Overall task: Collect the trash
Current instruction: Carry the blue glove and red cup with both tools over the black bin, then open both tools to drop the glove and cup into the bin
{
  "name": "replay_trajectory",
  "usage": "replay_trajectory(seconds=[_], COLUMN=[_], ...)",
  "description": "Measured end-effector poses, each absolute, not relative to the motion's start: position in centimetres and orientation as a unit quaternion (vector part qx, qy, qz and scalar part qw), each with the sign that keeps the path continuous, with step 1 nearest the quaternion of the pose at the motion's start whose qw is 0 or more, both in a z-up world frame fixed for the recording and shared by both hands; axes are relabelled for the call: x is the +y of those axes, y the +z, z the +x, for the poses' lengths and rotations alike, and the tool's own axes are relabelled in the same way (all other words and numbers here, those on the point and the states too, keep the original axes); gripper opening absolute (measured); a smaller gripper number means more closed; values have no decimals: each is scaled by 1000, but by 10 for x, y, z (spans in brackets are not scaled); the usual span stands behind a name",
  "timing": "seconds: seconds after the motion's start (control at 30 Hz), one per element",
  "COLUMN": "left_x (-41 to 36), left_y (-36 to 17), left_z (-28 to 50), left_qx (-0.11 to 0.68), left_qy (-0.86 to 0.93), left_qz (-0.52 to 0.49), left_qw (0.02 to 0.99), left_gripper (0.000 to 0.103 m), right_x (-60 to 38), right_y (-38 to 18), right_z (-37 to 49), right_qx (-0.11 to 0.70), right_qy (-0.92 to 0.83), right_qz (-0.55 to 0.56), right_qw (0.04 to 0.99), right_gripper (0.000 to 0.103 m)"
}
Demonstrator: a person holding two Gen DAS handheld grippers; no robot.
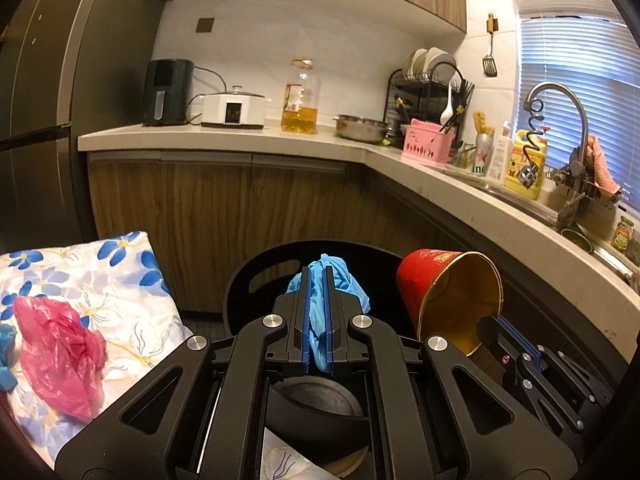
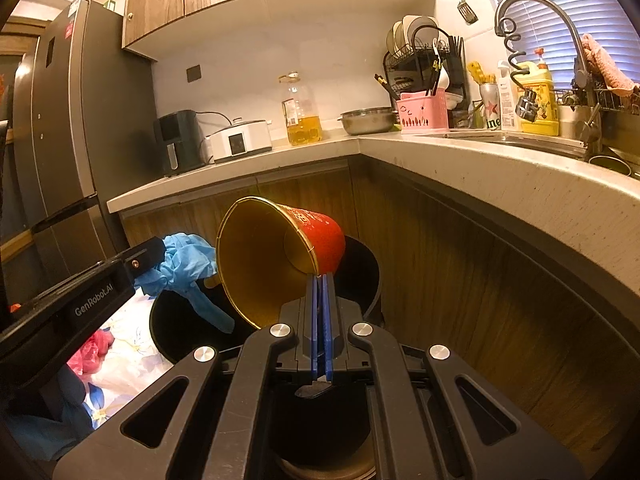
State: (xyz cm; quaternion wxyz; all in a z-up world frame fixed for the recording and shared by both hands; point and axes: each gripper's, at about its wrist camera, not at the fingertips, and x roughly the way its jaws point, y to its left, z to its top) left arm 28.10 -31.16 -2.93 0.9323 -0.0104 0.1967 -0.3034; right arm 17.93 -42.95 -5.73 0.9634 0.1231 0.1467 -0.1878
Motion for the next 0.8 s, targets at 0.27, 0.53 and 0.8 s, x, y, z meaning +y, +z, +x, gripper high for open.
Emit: replay_trajectory(seconds=[0.27,0.53,0.8], left_x=[-315,-321,-323], left_y=[-40,-45,-50], left_z=[286,288,291], left_qx=[209,218,232], left_qy=[-302,-303,-308], left_qz=[-4,4,6], left_qw=[930,928,923], left_gripper=[5,5,14], right_x=[-432,-435,-437], right_y=[-65,-68,-71], right_z=[184,189,192], right_qx=[157,168,172], right_qy=[-186,-187,-191], right_qz=[122,121,122], right_qw=[962,960,959], right_gripper=[3,3,4])
